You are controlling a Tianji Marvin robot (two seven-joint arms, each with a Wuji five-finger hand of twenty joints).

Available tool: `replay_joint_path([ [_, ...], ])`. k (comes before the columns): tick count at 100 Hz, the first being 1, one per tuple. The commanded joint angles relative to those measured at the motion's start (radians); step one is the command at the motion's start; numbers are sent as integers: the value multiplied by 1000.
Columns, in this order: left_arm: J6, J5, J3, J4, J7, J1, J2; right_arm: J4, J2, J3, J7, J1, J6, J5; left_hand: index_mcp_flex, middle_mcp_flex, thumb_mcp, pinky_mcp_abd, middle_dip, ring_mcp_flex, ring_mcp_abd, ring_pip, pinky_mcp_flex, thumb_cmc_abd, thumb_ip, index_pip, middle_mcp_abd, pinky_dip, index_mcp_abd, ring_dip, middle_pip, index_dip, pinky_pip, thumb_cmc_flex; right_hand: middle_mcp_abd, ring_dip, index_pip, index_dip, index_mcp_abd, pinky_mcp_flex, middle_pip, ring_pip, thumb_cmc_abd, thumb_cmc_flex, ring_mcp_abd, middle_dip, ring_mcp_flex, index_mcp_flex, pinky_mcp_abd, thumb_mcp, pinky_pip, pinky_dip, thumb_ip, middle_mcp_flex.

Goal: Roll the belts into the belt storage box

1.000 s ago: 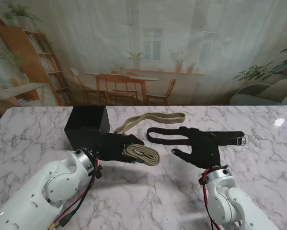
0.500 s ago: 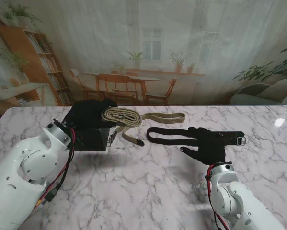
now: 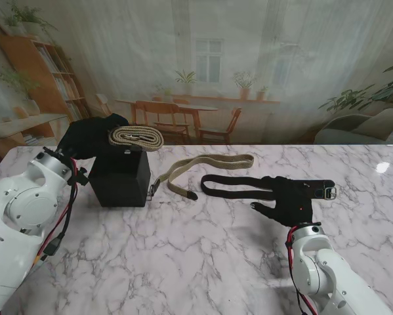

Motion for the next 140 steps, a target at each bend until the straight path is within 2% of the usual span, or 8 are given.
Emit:
replay_joint_path([
  [1,12,5,-12,23,-20,-20,10,2,1,3,-3,-6,5,-6,95,39,204,-48,26,-18,-1,6,-11,137,60,247,-105,17,-187,4,25,77,27,136,-11,-23,-25,22,-33,-24,-21,-36,6,18,-15,-6,-24,5,-28,-17,-26,-5,30,-11],
  [37,31,40,-57,93,-68,-75,26,-4,5,7,13,-9,0,-14,94,39,188,-50,28,-24,1,2,-16,142,64,243,-110,19,-190,4,17,80,23,142,-12,-23,-38,29,-35,-30,-28,-42,7,7,-19,-9,-26,4,-25,-17,-41,1,29,-13],
  [44,31,48,-69,101,-69,-73,27,-6,4,8,16,-10,0,-13,94,39,186,-50,29,-24,1,3,-16,142,65,242,-110,20,-191,5,17,80,23,143,-13,-23,-40,30,-36,-31,-28,-43,7,8,-19,-9,-26,4,-25,-18,-43,2,29,-13],
  [47,31,47,-73,103,-70,-72,28,-5,5,9,15,-10,0,-13,94,33,186,-48,29,-25,2,3,-18,142,66,242,-78,20,-190,5,16,80,22,145,-13,-22,-41,31,-36,-31,-28,-42,7,9,-19,-9,-25,5,-25,-17,-44,2,29,-13],
  [53,25,69,-85,106,-73,-66,32,-6,5,8,17,-10,0,-15,94,38,183,-48,29,-25,1,3,-17,144,66,241,-109,21,-192,5,18,80,24,145,-13,-22,-42,32,-37,-31,-29,-43,7,9,-19,-9,-26,5,-25,-18,-45,3,29,-15],
  [57,20,78,-93,106,-78,-62,34,-5,5,8,18,-10,1,-15,94,31,181,-48,28,-26,2,3,-19,144,67,240,-81,21,-189,5,17,80,23,146,-13,-22,-43,32,-36,-31,-29,-43,7,10,-19,-9,-26,5,-25,-18,-45,4,29,-15],
  [71,6,117,-115,106,-91,-41,42,4,5,2,12,-3,-3,-14,93,27,177,-46,25,-31,2,0,-25,148,68,238,-87,20,-192,4,18,81,19,147,-13,-21,-43,36,-35,-29,-25,-41,6,13,-20,-7,-21,8,-24,-18,-46,7,29,-12],
  [140,93,145,-35,204,-147,-64,53,7,6,-18,35,10,17,-7,90,26,155,-42,27,-48,8,-15,-45,156,70,226,-108,20,-194,0,2,86,7,157,-8,-18,-51,46,-34,-31,-22,-40,4,20,-20,-6,-26,5,-24,-16,-56,18,31,-28],
])
